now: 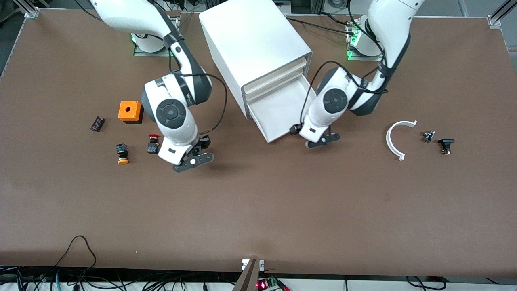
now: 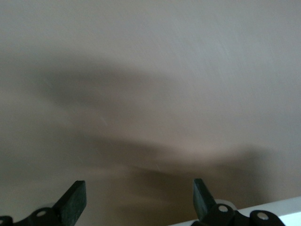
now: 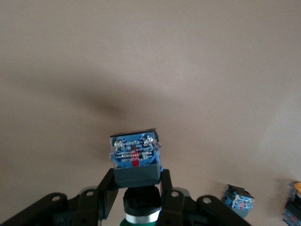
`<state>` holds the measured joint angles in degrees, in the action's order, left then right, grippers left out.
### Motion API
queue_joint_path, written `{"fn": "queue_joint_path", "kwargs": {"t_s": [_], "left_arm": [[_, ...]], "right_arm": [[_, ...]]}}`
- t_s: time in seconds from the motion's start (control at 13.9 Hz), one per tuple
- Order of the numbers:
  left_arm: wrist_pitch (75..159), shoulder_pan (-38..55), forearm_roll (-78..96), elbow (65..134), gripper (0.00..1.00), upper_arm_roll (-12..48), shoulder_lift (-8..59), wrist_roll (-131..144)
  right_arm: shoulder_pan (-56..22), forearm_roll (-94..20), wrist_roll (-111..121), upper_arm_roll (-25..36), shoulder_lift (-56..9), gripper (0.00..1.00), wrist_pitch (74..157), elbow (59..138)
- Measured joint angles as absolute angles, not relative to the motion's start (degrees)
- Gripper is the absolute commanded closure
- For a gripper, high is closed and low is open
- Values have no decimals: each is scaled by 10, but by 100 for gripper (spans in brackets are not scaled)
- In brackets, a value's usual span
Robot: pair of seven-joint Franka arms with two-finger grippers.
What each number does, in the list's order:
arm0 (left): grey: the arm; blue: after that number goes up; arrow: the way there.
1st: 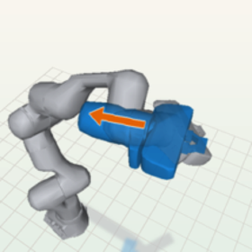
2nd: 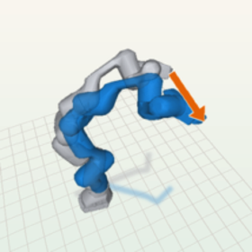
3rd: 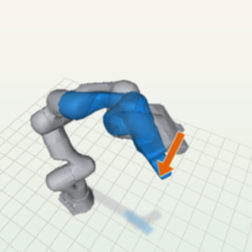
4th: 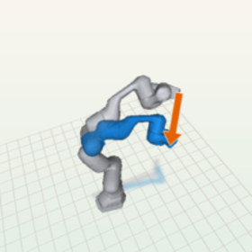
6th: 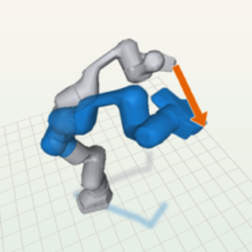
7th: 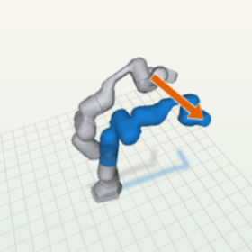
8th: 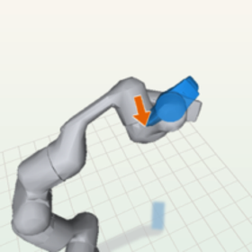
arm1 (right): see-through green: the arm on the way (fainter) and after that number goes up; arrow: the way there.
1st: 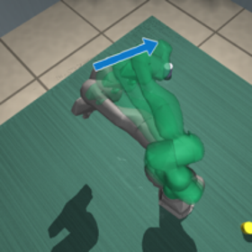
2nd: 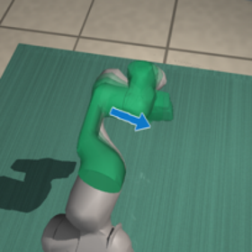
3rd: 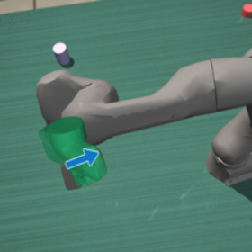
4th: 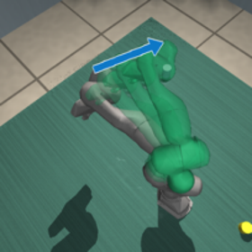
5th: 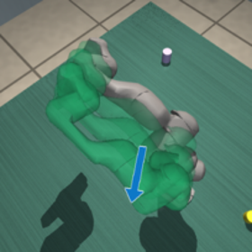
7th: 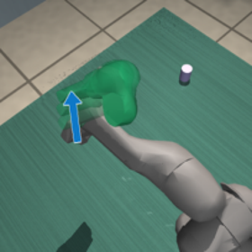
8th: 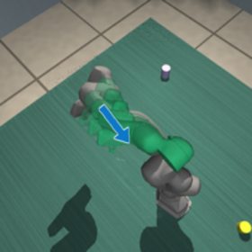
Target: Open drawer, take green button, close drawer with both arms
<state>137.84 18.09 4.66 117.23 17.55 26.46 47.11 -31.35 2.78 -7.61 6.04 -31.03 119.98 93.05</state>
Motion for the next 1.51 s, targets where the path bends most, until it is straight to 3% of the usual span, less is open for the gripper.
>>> {"fn": "queue_joint_path", "kwargs": {"t_s": [0.36, 0.93, 1.0, 1.08, 1.36, 1.51], "left_arm": [[1365, 182, 47, 1214, 0, 246, 249, 471], [1337, 164, 47, 1220, 0, 266, 222, 471], [1336, 150, 47, 1219, 0, 266, 209, 471], [1336, 131, 47, 1218, 0, 266, 193, 471], [1333, 20, 47, 1181, 0, 260, 114, 469], [1299, 1, 47, 1149, 0, 240, 83, 467]], "right_arm": [[-289, 29, -79, 60, -299, 76, 1285, 1023], [-274, 29, -97, 60, -272, 70, 1456, 1188], [-271, 29, -117, 60, -272, 53, 1464, 1198], [-268, 29, -137, 60, -272, 1, 1465, 1203], [-264, 29, -219, 58, -261, 0, 1463, 1200], [-264, 29, -234, 54, -237, 0, 1423, 1180]]}}
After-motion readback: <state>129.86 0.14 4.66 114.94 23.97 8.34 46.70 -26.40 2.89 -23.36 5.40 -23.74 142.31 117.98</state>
